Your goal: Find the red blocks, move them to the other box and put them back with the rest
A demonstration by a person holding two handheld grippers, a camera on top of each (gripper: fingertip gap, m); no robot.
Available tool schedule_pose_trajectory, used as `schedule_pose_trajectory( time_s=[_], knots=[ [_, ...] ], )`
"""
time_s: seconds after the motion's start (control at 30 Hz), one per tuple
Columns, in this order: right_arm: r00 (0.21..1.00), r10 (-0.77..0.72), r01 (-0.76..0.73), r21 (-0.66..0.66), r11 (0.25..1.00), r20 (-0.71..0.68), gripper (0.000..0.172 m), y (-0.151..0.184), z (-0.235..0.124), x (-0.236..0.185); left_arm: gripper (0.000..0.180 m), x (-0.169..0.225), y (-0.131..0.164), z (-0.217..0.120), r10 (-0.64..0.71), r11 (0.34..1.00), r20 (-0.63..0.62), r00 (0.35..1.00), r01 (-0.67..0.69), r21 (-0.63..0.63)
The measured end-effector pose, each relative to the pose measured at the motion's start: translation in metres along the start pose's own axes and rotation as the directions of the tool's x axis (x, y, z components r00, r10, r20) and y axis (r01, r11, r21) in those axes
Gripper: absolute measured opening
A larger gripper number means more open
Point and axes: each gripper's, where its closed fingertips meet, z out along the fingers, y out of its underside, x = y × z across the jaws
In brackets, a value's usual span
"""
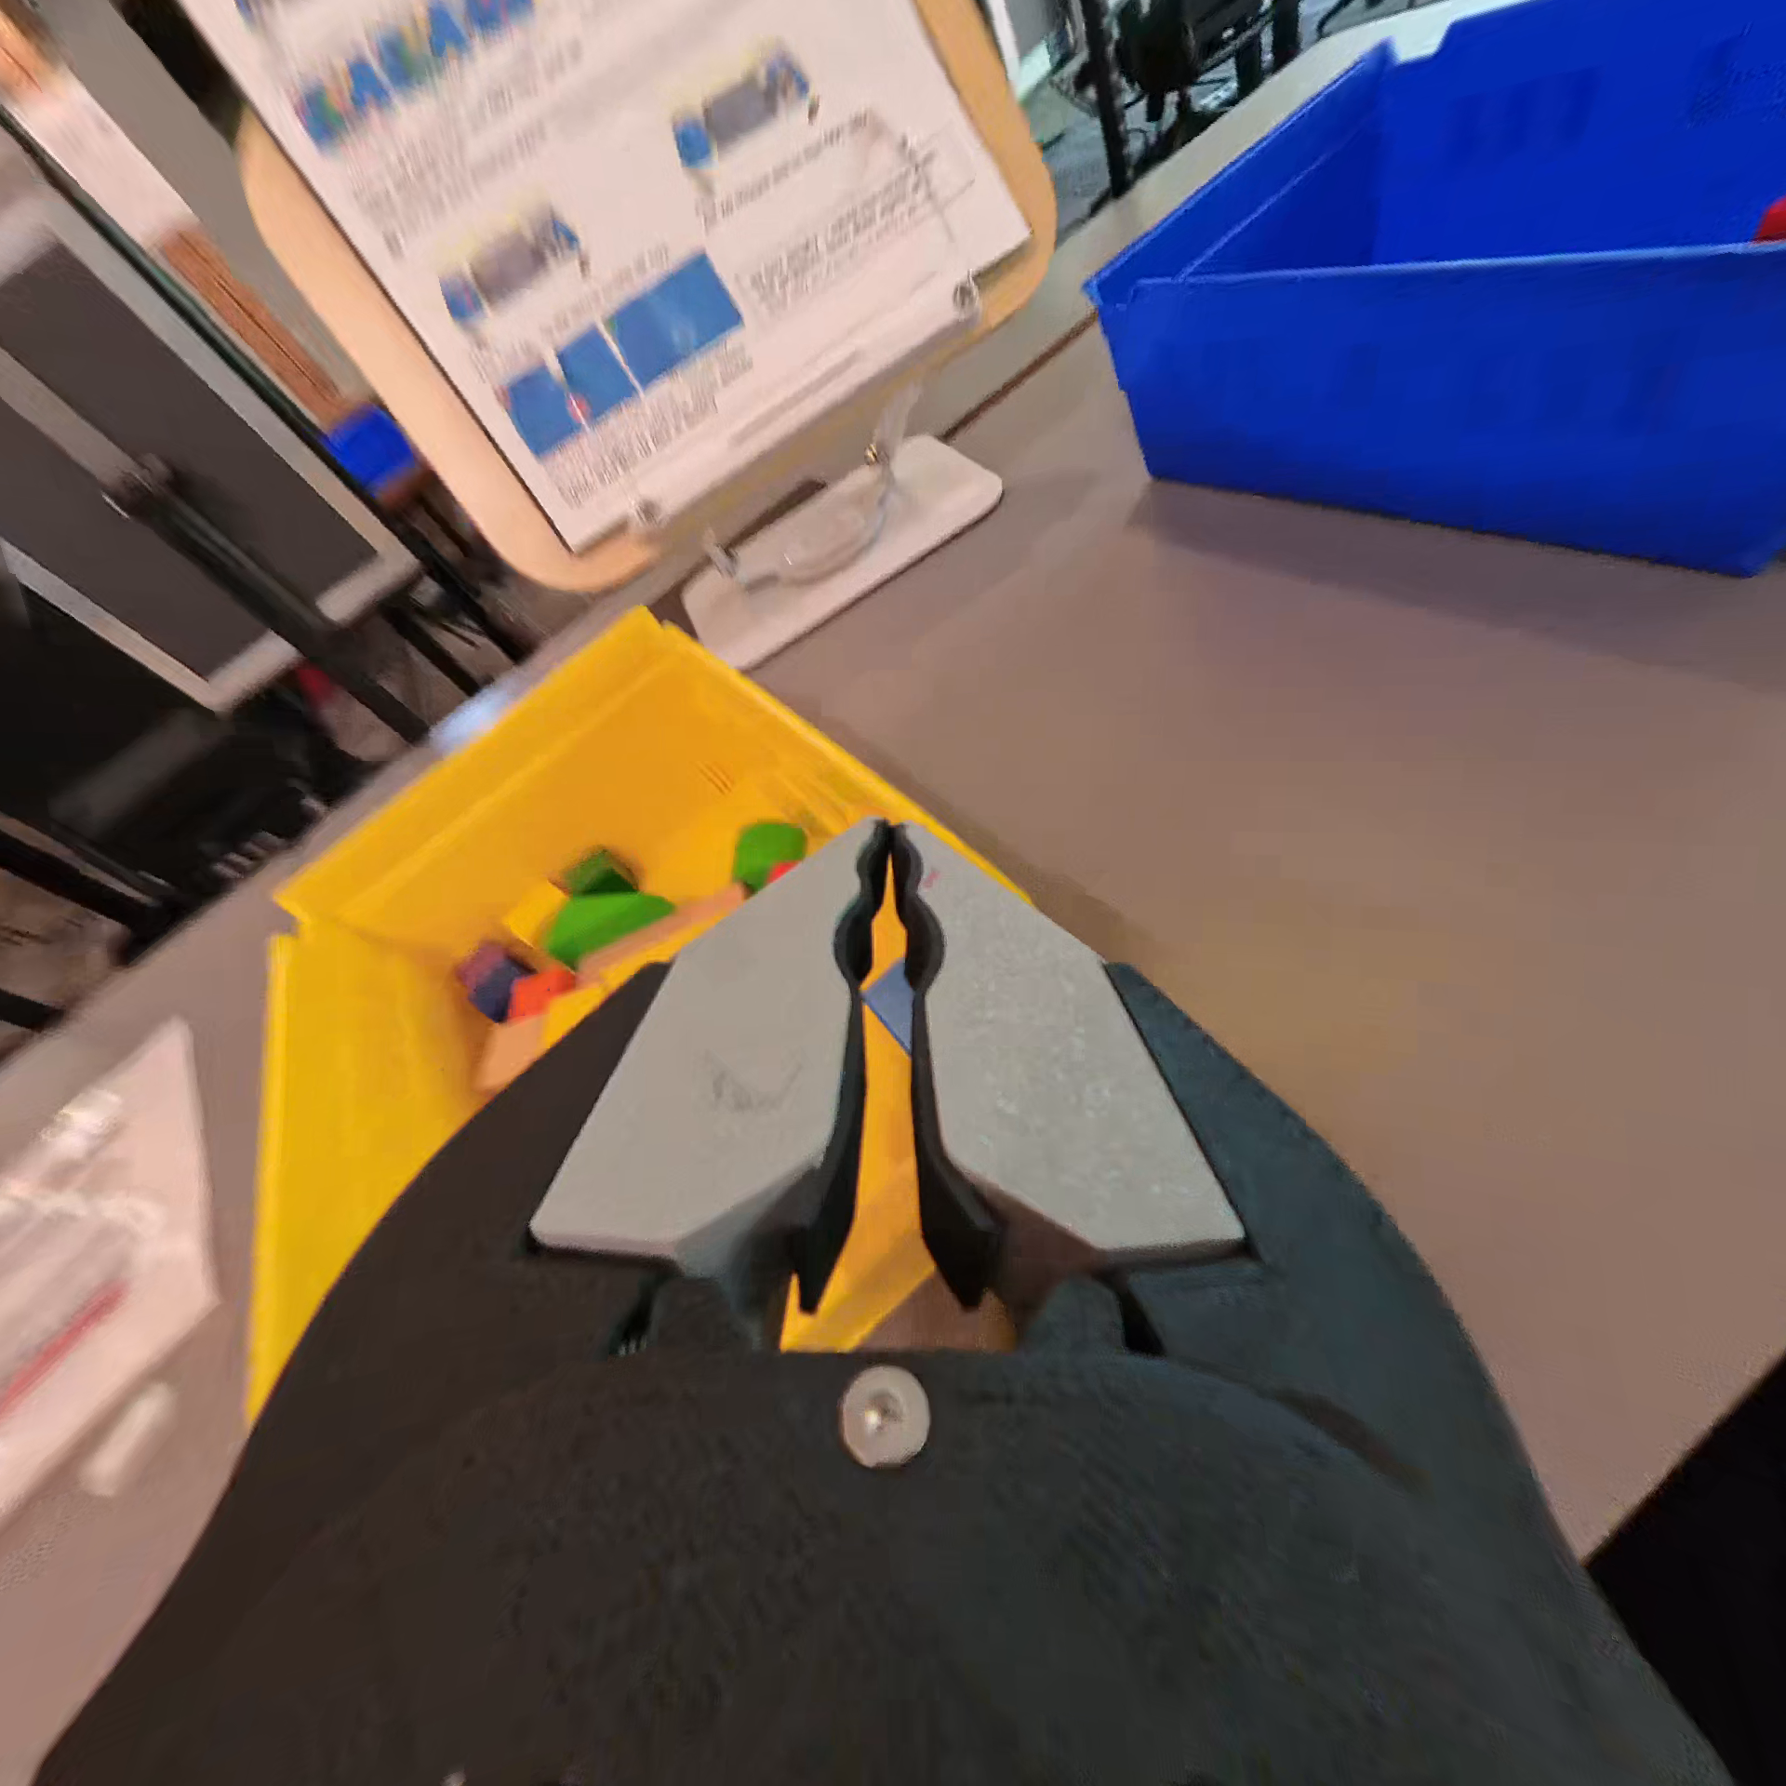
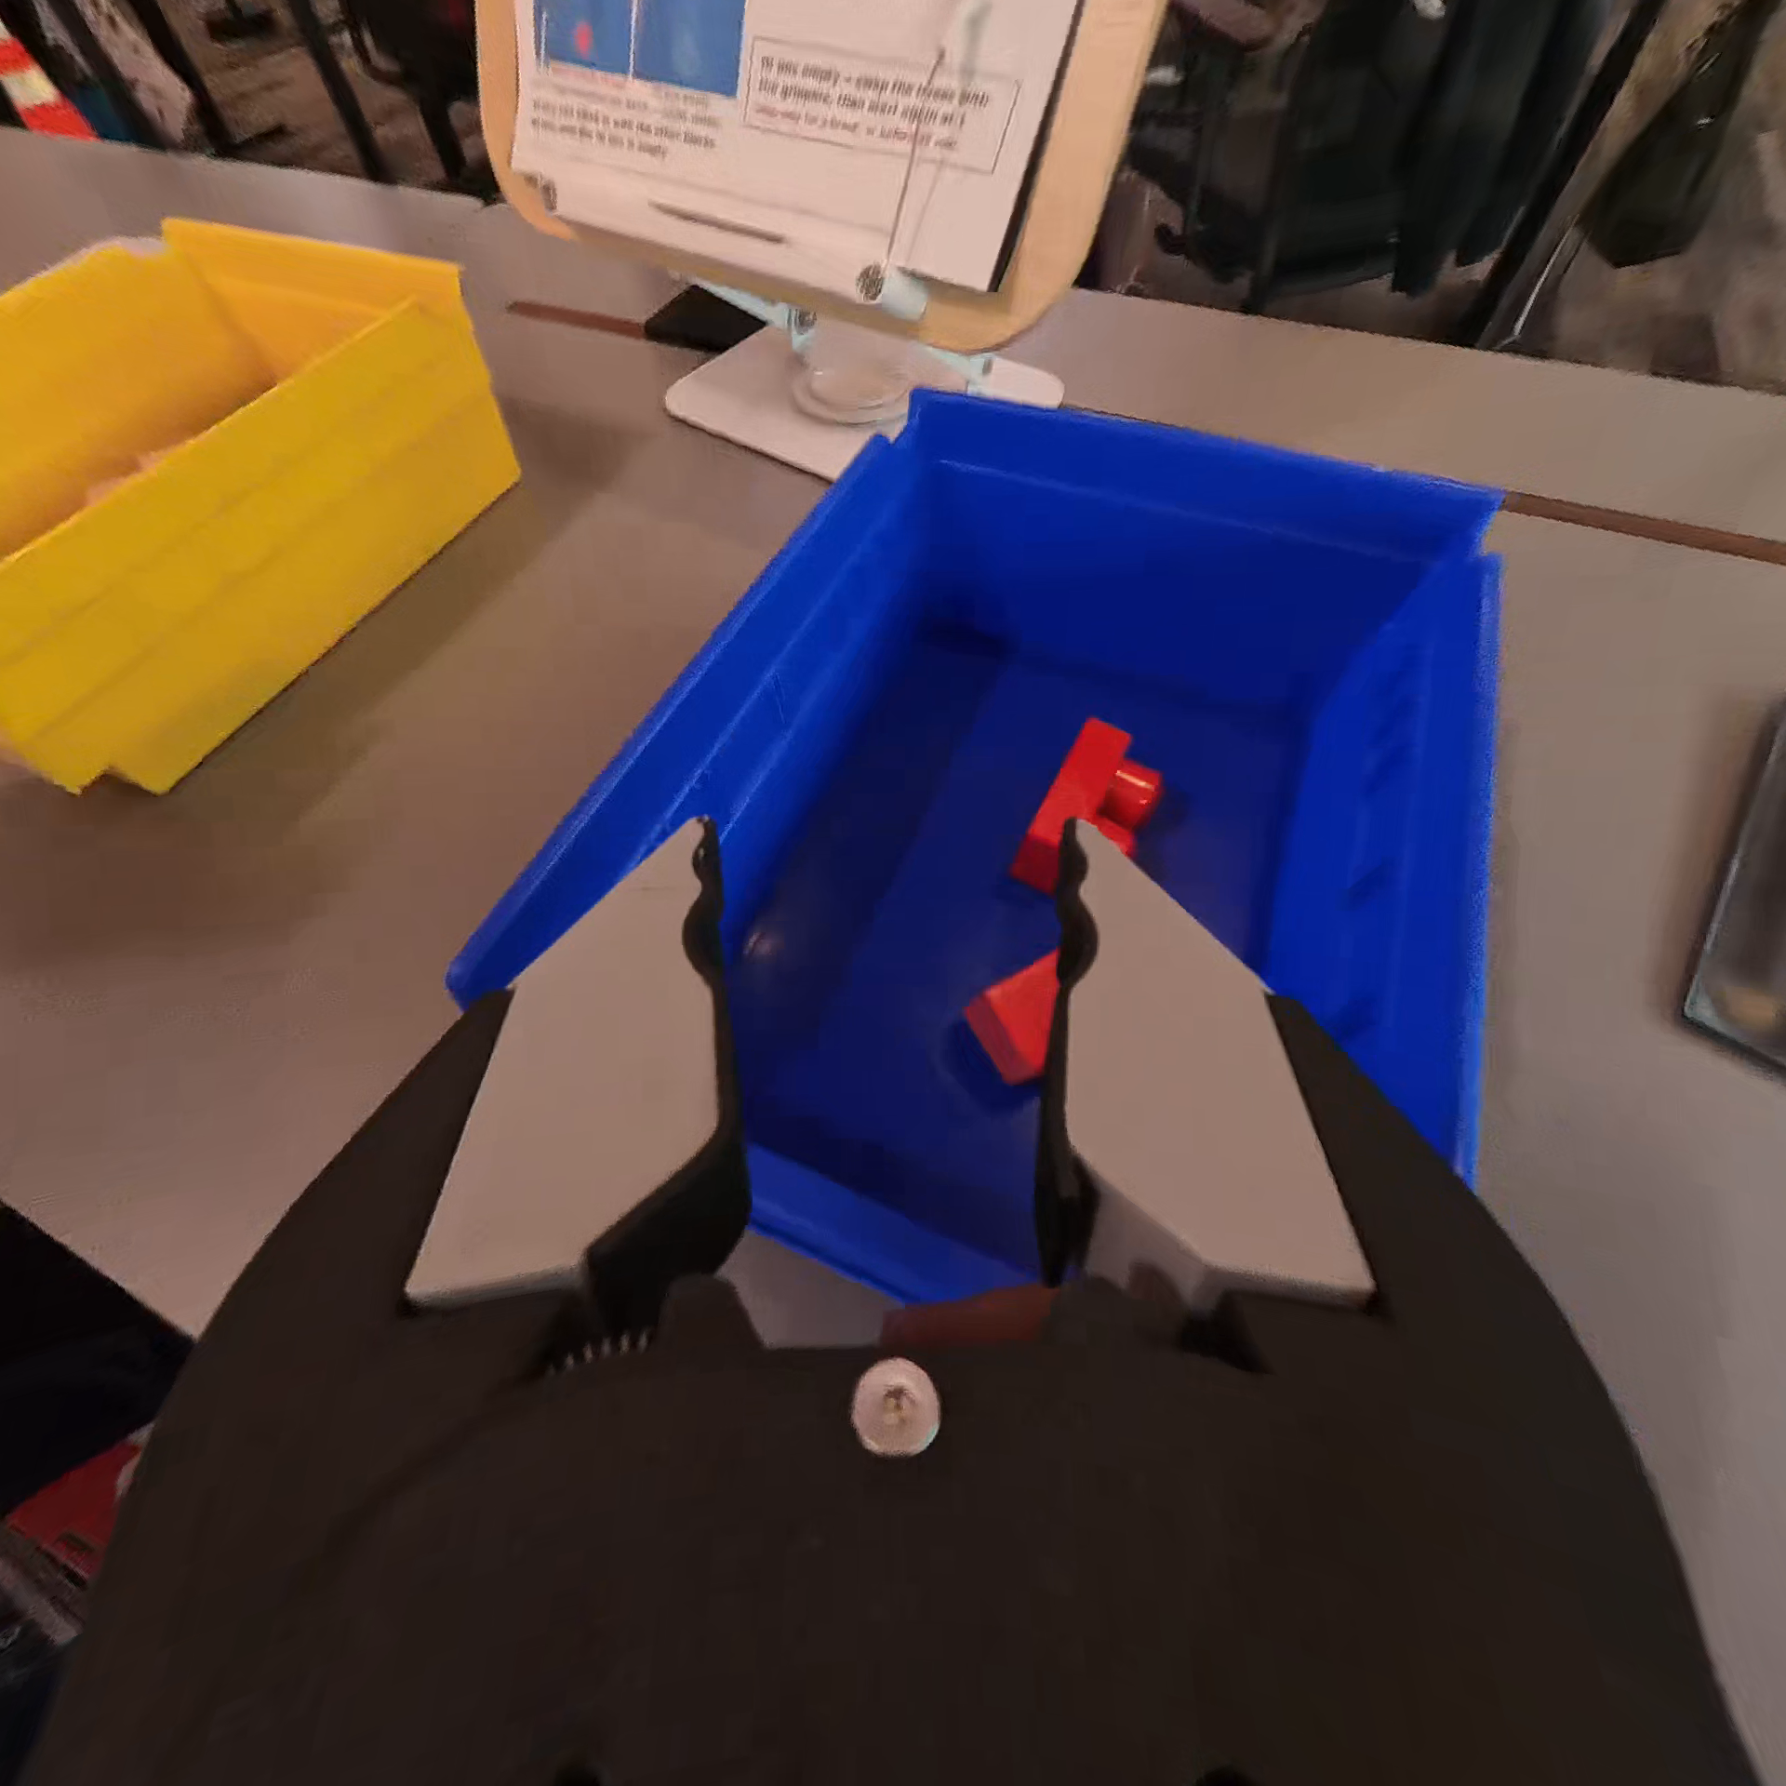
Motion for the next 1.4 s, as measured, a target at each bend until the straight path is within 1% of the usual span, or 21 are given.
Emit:
schedule_pose_trajectory(
  time_s=[0.07,0.1,0.2,0.27,0.33,0.4,0.47,0.53,0.67,0.77,0.8,0.83,0.9,0.93,1.03,1.1,1.2,1.27,1.3,1.33,1.4],
  knots=[
    [0.999,0.015,-0.017,0.054,0.998,0.046,0.068,-0.011,-0.009,-0.007,0.001,-0.006,0.016,0.008,-0.101,0.994,-0.055,0.993,0.099,-0.038],
    [0.997,0.012,-0.017,0.074,0.997,0.071,0.067,-0.016,-0.013,-0.012,0.007,-0.009,0.023,0.012,-0.123,0.991,-0.073,0.990,0.119,-0.062],
    [0.996,-0.021,0.013,0.099,0.995,0.084,0.066,-0.022,-0.020,-0.020,0.014,-0.034,0.037,0.024,-0.142,0.984,-0.059,0.988,0.134,-0.117],
    [0.996,-0.036,0.028,0.108,0.994,0.078,0.065,-0.024,-0.020,-0.023,0.020,-0.051,0.043,0.038,-0.137,0.977,-0.077,0.988,0.122,-0.176],
    [0.994,-0.044,0.032,0.110,0.993,0.104,0.064,-0.026,-0.018,-0.032,0.020,-0.064,0.048,0.057,-0.139,0.963,-0.105,0.985,0.110,-0.248],
    [0.990,-0.056,0.043,0.104,0.994,0.128,0.064,-0.025,-0.017,-0.039,0.022,-0.064,0.058,0.076,-0.165,0.934,-0.184,0.969,0.094,-0.345],
    [0.990,-0.068,0.055,0.100,0.993,0.127,0.064,-0.025,-0.015,-0.042,0.024,-0.056,0.068,0.091,-0.250,0.889,-0.253,0.935,0.117,-0.443],
    [0.989,-0.076,0.063,0.096,0.993,0.128,0.064,-0.025,-0.015,-0.045,0.029,-0.049,0.076,0.103,-0.325,0.841,-0.287,0.901,0.137,-0.523],
    [0.987,-0.077,0.062,0.106,0.992,0.140,0.063,-0.026,-0.017,-0.049,0.032,-0.047,0.087,0.125,-0.349,0.807,-0.274,0.896,0.139,-0.574],
    [0.987,-0.083,0.068,0.111,0.992,0.137,0.063,-0.027,-0.020,-0.049,0.033,-0.048,0.105,0.138,-0.293,0.777,-0.242,0.925,0.083,-0.624],
    [0.987,-0.084,0.069,0.113,0.991,0.134,0.063,-0.028,-0.020,-0.049,0.031,-0.045,0.113,0.140,-0.273,0.760,-0.248,0.929,0.050,-0.648],
    [0.987,-0.085,0.069,0.116,0.991,0.134,0.062,-0.029,-0.022,-0.049,0.023,-0.040,0.120,0.142,-0.265,0.743,-0.262,0.928,0.023,-0.668],
    [0.987,-0.085,0.069,0.125,0.990,0.133,0.062,-0.030,-0.024,-0.049,0.019,-0.032,0.117,0.144,-0.295,0.751,-0.288,0.911,0.035,-0.659],
    [0.987,-0.086,0.069,0.129,0.989,0.133,0.062,-0.031,-0.026,-0.048,0.020,-0.032,0.118,0.144,-0.302,0.739,-0.287,0.909,0.034,-0.672],
    [0.986,-0.084,0.064,0.141,0.988,0.143,0.060,-0.034,-0.029,-0.050,0.020,-0.043,0.115,0.142,-0.214,0.765,-0.261,0.941,-0.005,-0.644],
    [0.982,-0.084,0.061,0.137,0.989,0.169,0.060,-0.033,-0.028,-0.056,0.019,-0.059,0.099,0.137,-0.121,0.819,-0.211,0.970,-0.022,-0.573],
    [0.967,-0.089,0.063,0.116,0.991,0.238,0.061,-0.028,-0.022,-0.075,0.019,-0.066,0.047,0.113,0.029,0.939,-0.161,0.986,-0.082,-0.334],
    [0.944,-0.086,0.054,0.108,0.993,0.317,0.062,-0.027,-0.018,-0.098,0.019,-0.048,0.005,0.085,0.165,0.975,-0.153,0.974,-0.185,-0.126],
    [0.925,-0.084,0.047,0.108,0.993,0.371,0.063,-0.026,-0.016,-0.113,0.019,-0.032,-0.014,0.070,0.246,0.968,-0.142,0.959,-0.252,-0.022],
    [0.901,-0.081,0.039,0.106,0.994,0.426,0.064,-0.026,-0.015,-0.128,0.019,-0.011,-0.029,0.054,0.328,0.945,-0.130,0.936,-0.322,0.065],
    [0.852,-0.069,0.018,0.103,0.994,0.519,0.064,-0.025,-0.014,-0.158,0.019,0.030,-0.049,0.030,0.467,0.878,-0.083,0.880,-0.450,0.166]
  ],
)
